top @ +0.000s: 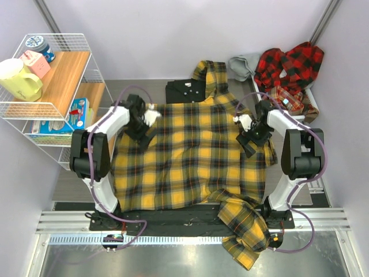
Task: Fold and stack the long sleeve shirts
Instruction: Flatten the shirt out
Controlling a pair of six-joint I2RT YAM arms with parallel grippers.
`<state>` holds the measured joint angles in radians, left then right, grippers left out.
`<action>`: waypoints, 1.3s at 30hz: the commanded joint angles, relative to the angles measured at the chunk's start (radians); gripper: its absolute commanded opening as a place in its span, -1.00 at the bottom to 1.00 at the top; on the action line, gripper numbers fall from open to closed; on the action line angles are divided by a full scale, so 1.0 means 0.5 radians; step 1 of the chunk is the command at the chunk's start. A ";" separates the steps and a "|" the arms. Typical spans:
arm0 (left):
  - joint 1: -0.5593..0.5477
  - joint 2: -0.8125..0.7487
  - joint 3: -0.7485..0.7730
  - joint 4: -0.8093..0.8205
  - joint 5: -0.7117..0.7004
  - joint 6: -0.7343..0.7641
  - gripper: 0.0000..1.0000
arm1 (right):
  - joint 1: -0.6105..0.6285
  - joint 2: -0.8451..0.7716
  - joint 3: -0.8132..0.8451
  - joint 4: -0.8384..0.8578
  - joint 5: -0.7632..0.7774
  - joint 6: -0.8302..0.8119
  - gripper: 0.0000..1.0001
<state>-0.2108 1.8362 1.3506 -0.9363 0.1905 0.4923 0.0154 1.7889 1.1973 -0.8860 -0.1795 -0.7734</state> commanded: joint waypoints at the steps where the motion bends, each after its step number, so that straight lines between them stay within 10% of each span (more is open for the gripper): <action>1: 0.133 0.009 0.458 0.323 -0.092 -0.248 0.80 | -0.003 -0.016 0.302 -0.188 -0.285 0.010 0.97; 5: 0.170 0.309 0.949 0.247 -0.105 -0.362 0.83 | -0.003 -0.031 0.474 -0.213 -0.423 0.096 0.98; 17: 0.234 0.807 1.180 0.428 0.073 -0.580 0.54 | 0.122 0.051 0.824 -0.155 -0.742 0.448 0.92; 23: 0.244 0.777 1.171 0.479 0.140 -0.589 -0.59 | 0.123 0.076 0.904 -0.161 -0.788 0.522 0.90; 29: -0.176 0.258 0.577 0.749 -0.361 -0.338 -0.89 | 0.126 0.067 0.925 -0.179 -0.862 0.614 0.90; 35: -0.957 -0.104 0.024 0.759 -0.768 -0.172 -0.15 | 0.116 0.082 0.931 -0.210 -0.822 0.602 0.92; 39: -1.063 -0.432 -0.237 0.704 -0.263 -0.239 0.30 | 0.119 0.104 0.910 -0.216 -0.831 0.596 0.91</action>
<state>-0.7601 1.7603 1.3247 -0.5495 -0.0608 0.3698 0.0765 1.8332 1.6234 -0.9794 -0.5758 -0.4858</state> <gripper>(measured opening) 0.573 0.955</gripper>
